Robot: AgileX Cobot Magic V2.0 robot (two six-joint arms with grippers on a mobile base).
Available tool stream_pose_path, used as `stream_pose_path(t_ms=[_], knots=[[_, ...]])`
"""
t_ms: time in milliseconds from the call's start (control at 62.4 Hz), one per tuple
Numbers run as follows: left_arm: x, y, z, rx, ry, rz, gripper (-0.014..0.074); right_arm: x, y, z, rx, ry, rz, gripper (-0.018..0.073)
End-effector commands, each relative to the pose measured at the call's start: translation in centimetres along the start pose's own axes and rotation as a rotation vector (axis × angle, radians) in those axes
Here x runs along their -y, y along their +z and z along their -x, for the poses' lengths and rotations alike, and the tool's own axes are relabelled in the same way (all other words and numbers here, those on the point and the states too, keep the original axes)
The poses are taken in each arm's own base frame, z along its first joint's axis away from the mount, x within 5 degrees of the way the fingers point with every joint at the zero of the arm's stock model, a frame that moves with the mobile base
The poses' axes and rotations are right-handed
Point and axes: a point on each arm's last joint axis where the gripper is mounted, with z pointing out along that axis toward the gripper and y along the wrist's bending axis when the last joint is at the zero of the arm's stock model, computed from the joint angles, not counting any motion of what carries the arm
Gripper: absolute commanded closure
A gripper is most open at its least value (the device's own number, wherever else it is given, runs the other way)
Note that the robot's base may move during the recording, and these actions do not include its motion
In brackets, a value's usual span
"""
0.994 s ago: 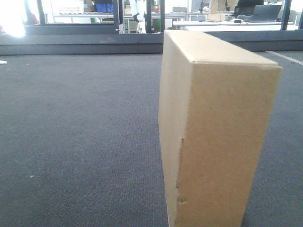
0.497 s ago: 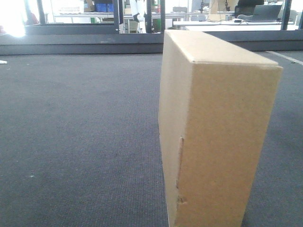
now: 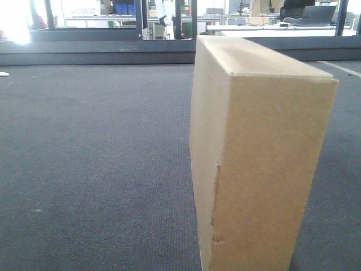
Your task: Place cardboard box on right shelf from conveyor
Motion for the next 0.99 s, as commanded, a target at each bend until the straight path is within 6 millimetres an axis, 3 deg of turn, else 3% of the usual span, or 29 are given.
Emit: stream_pose_path(t_ms=[0, 449, 978], knots=[[0.0, 0.0, 0.6, 0.084, -0.006, 0.003, 0.0713, -0.6, -1.4, 0.8, 0.067, -0.002, 0.049, -0.0064], [0.0, 0.0, 0.6, 0.084, -0.006, 0.003, 0.0713, -2.0, 0.9, 0.1, 0.011, -0.042, 0.033, -0.0064], [0.0, 0.0, 0.6, 0.084, -0.006, 0.003, 0.0713, -1.8, 2.1, -0.5, -0.041, -0.018, -0.003, -0.0064]])
